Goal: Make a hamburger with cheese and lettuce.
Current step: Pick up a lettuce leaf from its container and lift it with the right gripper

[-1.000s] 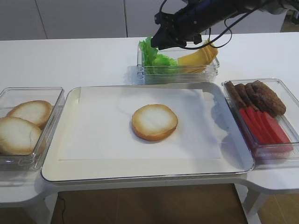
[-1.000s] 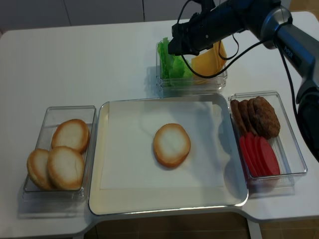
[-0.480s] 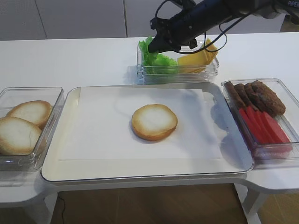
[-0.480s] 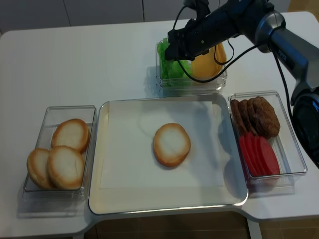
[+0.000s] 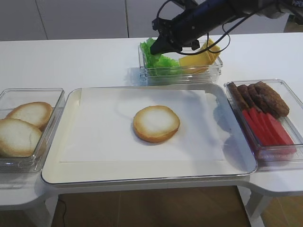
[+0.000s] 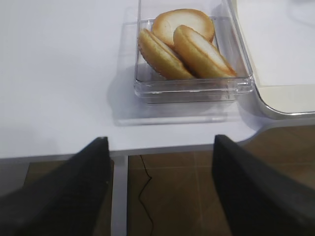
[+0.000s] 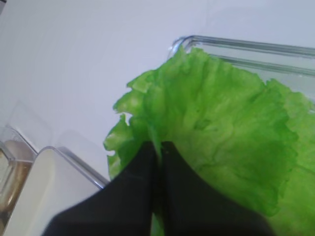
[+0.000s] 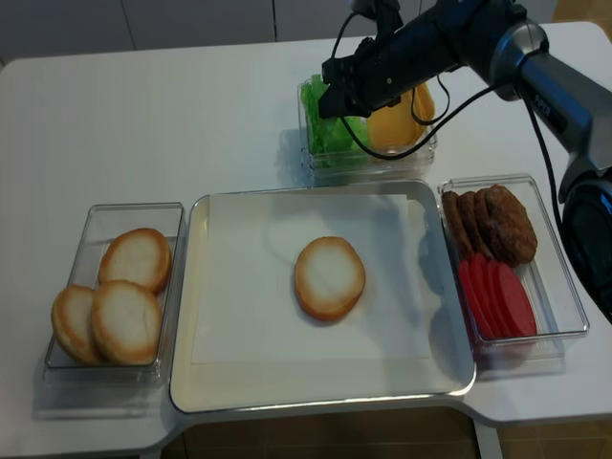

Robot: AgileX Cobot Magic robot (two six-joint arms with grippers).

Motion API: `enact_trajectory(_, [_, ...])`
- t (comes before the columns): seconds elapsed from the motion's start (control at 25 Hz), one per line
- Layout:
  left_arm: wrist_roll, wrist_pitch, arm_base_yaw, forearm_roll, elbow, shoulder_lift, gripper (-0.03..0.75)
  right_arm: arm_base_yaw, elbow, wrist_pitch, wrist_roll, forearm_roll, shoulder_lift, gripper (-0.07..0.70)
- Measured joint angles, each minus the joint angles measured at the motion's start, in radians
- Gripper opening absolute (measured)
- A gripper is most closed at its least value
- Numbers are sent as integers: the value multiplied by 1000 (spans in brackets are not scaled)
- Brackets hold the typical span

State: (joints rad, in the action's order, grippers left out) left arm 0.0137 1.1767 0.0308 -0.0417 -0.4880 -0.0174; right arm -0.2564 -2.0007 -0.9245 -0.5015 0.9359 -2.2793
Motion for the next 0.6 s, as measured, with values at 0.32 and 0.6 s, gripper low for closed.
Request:
enact_trajectory(0.32, [0, 0, 0, 0, 0, 0, 476, 0, 0, -16, 0, -52, 62, 10])
enact_trajectory(0.6, [0, 0, 0, 0, 0, 0, 475, 8, 0, -48, 0, -89, 107, 9])
